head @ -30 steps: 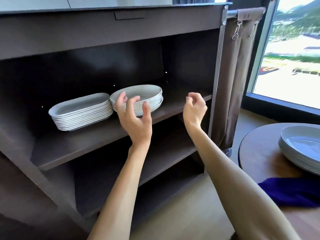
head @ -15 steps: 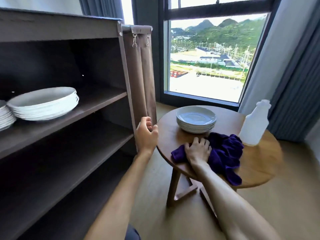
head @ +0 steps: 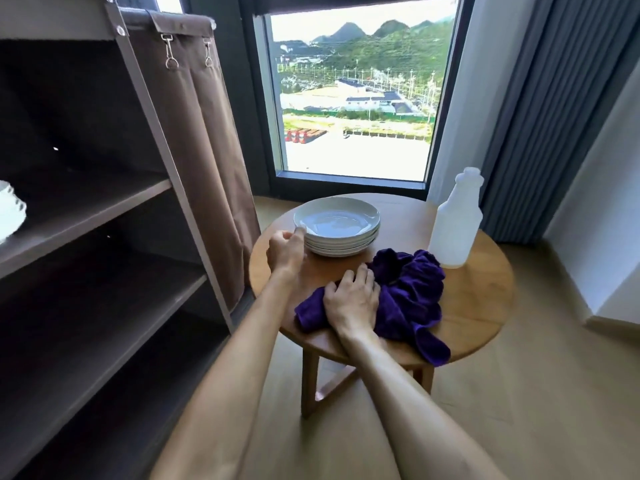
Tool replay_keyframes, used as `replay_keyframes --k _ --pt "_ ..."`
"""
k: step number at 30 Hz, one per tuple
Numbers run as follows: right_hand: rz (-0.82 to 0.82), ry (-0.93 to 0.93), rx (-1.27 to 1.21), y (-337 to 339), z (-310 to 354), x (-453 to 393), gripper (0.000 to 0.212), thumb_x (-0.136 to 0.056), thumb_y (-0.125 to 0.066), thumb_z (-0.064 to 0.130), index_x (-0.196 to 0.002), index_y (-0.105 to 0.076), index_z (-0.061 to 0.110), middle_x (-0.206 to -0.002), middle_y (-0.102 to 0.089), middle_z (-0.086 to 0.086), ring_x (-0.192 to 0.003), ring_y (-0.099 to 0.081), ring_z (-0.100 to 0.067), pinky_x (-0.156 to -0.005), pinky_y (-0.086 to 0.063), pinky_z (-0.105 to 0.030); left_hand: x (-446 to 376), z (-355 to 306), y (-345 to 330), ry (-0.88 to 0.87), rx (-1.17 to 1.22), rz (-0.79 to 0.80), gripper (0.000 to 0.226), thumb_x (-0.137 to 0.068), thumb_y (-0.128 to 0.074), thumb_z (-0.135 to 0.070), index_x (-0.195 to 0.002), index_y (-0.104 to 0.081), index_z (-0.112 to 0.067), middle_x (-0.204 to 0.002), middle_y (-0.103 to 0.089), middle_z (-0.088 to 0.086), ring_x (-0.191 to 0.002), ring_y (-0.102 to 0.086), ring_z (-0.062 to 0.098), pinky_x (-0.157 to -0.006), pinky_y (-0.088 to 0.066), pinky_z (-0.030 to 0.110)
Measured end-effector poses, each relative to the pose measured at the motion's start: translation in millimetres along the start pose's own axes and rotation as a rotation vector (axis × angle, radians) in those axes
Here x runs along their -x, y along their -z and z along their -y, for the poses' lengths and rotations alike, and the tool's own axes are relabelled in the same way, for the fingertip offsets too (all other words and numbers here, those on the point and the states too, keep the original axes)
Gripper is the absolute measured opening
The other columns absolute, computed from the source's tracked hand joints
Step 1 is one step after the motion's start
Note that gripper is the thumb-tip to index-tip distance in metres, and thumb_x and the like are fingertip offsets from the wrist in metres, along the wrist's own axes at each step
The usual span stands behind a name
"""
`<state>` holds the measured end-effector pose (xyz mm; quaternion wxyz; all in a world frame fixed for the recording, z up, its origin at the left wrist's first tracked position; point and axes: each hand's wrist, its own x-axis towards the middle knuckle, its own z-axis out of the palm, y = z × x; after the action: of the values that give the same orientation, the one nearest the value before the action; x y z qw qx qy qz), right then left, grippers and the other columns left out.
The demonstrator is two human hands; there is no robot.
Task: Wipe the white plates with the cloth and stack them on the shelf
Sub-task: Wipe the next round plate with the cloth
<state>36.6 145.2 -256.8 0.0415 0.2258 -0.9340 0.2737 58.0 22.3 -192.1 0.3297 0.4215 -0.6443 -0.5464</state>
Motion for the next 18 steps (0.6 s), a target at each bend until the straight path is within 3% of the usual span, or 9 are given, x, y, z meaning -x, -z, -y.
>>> replay_keyframes --k 3,7,10,12,14,16,18 --pt "-0.013 -0.006 0.0 1 -1 -2 0.049 -0.098 -0.044 0.034 -0.133 -0.056 0.003 -0.159 -0.034 -0.019 -0.146 -0.029 -0.032 -0.121 -0.019 -0.046 -20 -6 -26 0.058 -0.023 -0.01 0.04 -0.082 -0.071 -0.056 -0.084 -0.055 -0.02 -0.098 -0.07 0.009 -0.09 -0.07 0.033 -0.088 -0.059 0.045" --pt "-0.025 -0.004 -0.005 1 0 -2 0.049 -0.098 -0.044 0.034 -0.134 -0.057 0.004 -0.158 -0.036 -0.018 -0.145 -0.032 -0.031 -0.121 -0.021 -0.046 -49 -1 -38 0.127 -0.197 -0.008 0.07 -0.063 -0.075 -0.049 -0.115 -0.069 -0.002 -0.112 -0.075 0.013 -0.1 -0.072 0.035 -0.09 -0.06 0.043" --pt "-0.056 -0.005 -0.022 0 -1 -1 0.048 -0.095 -0.047 0.033 -0.128 -0.061 0.003 -0.154 -0.042 -0.019 -0.142 -0.036 -0.032 -0.119 -0.025 -0.048 -51 -10 -37 0.133 -0.261 0.028 0.051 -0.071 -0.072 -0.034 -0.111 -0.066 -0.003 -0.094 -0.074 0.012 -0.081 -0.072 0.03 -0.074 -0.056 0.031" --pt "-0.059 -0.003 -0.036 1 -2 -2 0.048 -0.093 -0.048 0.033 -0.127 -0.062 0.002 -0.153 -0.044 -0.019 -0.141 -0.037 -0.033 -0.118 -0.026 -0.049 -52 -17 -35 0.109 -0.335 0.056 0.038 -0.076 -0.069 -0.024 -0.11 -0.066 -0.005 -0.074 -0.068 0.01 -0.064 -0.065 0.026 -0.065 -0.047 0.03" --pt "-0.051 -0.008 -0.035 2 -2 -2 0.048 -0.093 -0.048 0.033 -0.128 -0.062 0.002 -0.153 -0.044 -0.019 -0.141 -0.037 -0.032 -0.118 -0.026 -0.048 -54 -25 -33 0.086 -0.414 0.051 0.032 -0.073 -0.069 -0.02 -0.101 -0.067 -0.005 -0.059 -0.063 0.007 -0.059 -0.063 0.025 -0.064 -0.047 0.031" --pt "-0.054 -0.011 -0.032 1 -2 -3 0.049 -0.093 -0.049 0.033 -0.128 -0.062 0.002 -0.152 -0.044 -0.019 -0.141 -0.038 -0.032 -0.118 -0.026 -0.049 -57 -31 -31 0.061 -0.448 0.029 0.031 -0.068 -0.067 -0.021 -0.093 -0.07 -0.005 -0.061 -0.067 0.008 -0.069 -0.072 0.029 -0.066 -0.051 0.032" --pt "-0.059 -0.015 -0.04 1 -3 -2 0.048 -0.092 -0.05 0.033 -0.128 -0.063 0.002 -0.152 -0.045 -0.018 -0.141 -0.038 -0.032 -0.118 -0.027 -0.049 -60 -38 -32 0.063 -0.395 0.027 0.036 -0.07 -0.064 -0.019 -0.1 -0.07 0.0 -0.08 -0.074 0.015 -0.069 -0.074 0.031 -0.057 -0.054 0.03"
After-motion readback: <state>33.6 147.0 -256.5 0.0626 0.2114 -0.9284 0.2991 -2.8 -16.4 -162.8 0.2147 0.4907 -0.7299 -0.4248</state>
